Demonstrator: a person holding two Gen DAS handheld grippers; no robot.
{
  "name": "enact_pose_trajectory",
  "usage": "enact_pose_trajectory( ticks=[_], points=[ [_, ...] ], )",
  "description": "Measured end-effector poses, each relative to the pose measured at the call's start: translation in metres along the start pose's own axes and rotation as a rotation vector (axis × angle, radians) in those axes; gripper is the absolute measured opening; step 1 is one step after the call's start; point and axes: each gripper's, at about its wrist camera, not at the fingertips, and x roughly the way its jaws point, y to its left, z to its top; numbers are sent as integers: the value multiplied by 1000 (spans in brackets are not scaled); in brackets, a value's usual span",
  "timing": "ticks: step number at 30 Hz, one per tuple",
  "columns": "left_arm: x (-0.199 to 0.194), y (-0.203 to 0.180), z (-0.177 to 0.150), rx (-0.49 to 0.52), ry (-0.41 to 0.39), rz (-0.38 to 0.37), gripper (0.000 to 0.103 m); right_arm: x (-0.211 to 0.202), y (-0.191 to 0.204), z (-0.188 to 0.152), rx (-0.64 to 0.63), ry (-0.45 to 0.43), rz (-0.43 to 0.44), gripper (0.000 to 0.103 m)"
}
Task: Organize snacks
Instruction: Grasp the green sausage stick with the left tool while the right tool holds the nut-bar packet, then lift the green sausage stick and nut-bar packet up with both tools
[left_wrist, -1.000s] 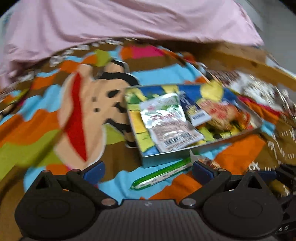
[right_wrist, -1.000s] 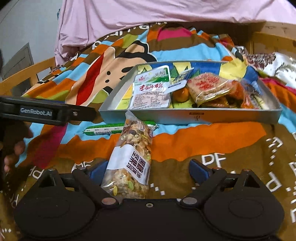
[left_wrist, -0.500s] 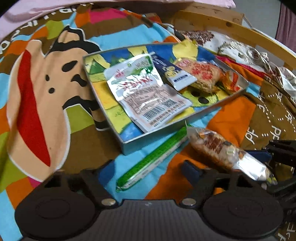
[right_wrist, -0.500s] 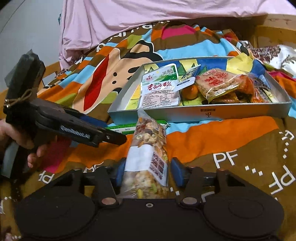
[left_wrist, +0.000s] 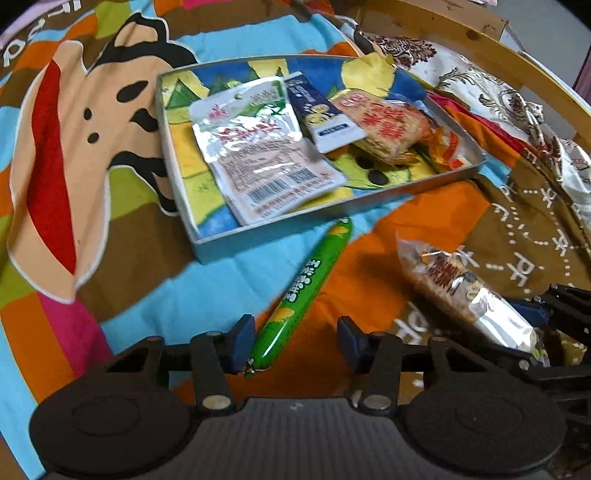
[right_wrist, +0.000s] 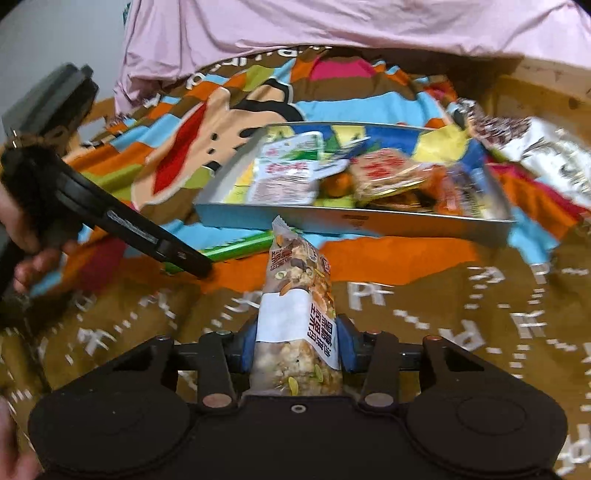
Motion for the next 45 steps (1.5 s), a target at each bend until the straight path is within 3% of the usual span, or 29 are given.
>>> enact_pose_trajectory(
  ticks=[4,16,23,31,38,45],
  points=[
    [3,-9,4,-11,-2,42,58,1,-6,-3,-7,5,-27,45],
    [39,-21,24,10,15,49,57,26,-4,-4,56,33,41,55],
    [30,-21,24,-146,56,69,40,17,-2,-7,38,35,33,47],
    [5,-39,20,-267,46,46,35,0,-3,-9,2,6,-8,46],
    [7,-48,15,-185,11,82,35,9,-6,-12,22,35,-16,46],
    [25,-40,6,-113,18,61,42,17,-6,-13,29,33,-28,48]
  ],
)
